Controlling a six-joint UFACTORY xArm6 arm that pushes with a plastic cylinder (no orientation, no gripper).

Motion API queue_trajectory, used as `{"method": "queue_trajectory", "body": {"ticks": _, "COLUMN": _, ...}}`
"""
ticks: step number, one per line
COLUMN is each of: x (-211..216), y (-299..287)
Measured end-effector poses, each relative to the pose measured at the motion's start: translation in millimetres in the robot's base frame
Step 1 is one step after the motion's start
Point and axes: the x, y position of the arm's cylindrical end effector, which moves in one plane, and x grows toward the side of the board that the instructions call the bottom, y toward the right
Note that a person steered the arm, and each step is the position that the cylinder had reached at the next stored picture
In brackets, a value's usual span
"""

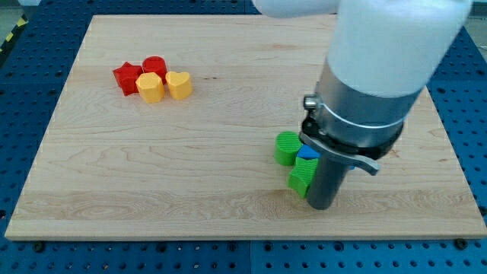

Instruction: Separate the triangle from the green blocks

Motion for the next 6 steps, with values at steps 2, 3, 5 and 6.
{"method": "queue_trajectory", "body": {"ticks": 2, "x": -65.0, "y": 0.2}}
{"method": "queue_trajectory", "body": {"ticks": 3, "x": -97.2, "y": 11.2}}
{"method": "queue_trajectory", "body": {"ticks": 5, "x": -129.8, "y": 11.1}}
{"method": "queue_trajectory", "body": {"ticks": 6, "x": -161.8, "y": 7.5}}
